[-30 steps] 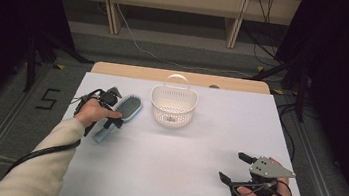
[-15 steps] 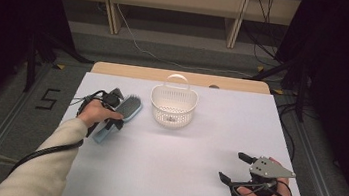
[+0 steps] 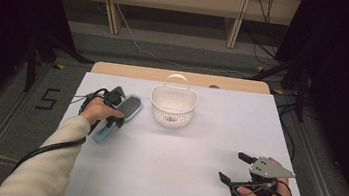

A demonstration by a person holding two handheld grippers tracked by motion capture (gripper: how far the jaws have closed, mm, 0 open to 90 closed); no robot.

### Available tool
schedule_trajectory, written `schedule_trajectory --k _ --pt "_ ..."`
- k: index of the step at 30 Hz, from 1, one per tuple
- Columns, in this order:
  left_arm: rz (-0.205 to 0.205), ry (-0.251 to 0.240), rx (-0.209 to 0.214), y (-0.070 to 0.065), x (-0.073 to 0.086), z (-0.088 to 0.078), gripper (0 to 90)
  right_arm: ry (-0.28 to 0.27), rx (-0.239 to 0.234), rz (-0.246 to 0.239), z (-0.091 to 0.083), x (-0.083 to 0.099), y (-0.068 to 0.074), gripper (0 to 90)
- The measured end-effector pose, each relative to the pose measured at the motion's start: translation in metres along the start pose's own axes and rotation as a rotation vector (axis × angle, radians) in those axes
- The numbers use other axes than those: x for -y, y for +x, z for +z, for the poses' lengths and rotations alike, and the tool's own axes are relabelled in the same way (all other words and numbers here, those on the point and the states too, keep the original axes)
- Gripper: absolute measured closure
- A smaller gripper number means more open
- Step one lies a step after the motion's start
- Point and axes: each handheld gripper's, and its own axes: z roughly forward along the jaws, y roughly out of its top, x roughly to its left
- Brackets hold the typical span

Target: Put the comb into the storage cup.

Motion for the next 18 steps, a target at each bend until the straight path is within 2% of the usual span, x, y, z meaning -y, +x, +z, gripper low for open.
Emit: schedule_trajectory --k 18 --pt "0.033 0.000 0.006 -0.0032 -0.0012 -0.0005 53.0 0.001 -0.004 0.001 0.0006 0.0000 0.0003 10.3"
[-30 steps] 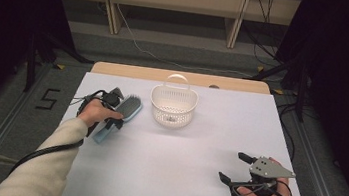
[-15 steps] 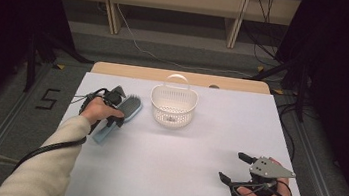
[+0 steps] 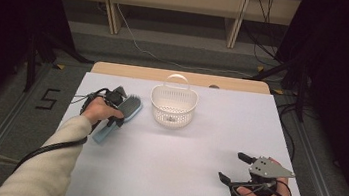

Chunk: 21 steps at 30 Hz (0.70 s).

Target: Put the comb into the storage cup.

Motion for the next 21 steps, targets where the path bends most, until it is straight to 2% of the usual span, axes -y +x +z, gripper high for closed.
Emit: schedule_trajectory --k 14,21 --pt "-0.004 0.004 -0.004 -0.0012 0.0004 -0.0003 55.2 0.002 -0.001 0.001 0.0004 0.0002 -0.0002 10.3" --pt "-0.021 0.008 -0.007 -0.0024 0.0010 -0.0008 57.6 0.003 0.000 0.000 0.0005 0.0003 -0.0003 10.3"
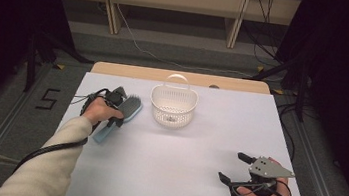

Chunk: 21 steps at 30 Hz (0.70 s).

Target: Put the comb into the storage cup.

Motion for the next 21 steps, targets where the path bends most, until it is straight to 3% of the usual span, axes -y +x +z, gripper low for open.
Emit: schedule_trajectory --k 21 --pt "-0.024 0.000 0.007 -0.0011 0.0031 -0.0015 68.4 0.002 -0.001 -0.002 0.0001 0.0000 0.0004 10.3"
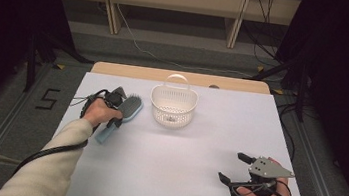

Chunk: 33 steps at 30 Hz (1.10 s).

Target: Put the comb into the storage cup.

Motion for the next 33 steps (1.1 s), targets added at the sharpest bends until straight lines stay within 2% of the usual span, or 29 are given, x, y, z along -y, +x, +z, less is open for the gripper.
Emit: schedule_trajectory --k 17,24,28,33 --pt "-0.025 -0.051 0.009 0.001 0.006 0.000 69.5 0.003 0.001 -0.003 0.000 0.000 0.000 10.3" --pt "-0.037 -0.092 0.013 0.003 0.012 0.000 69.6 0.005 0.000 -0.003 0.000 0.000 0.000 10.3" --pt "-0.028 -0.115 0.009 0.002 0.015 -0.002 69.6 0.005 0.002 -0.003 0.000 0.000 0.000 10.3" --pt "-0.043 -0.172 0.015 0.002 0.020 -0.007 69.7 0.006 0.001 -0.003 0.000 0.000 0.000 10.3"
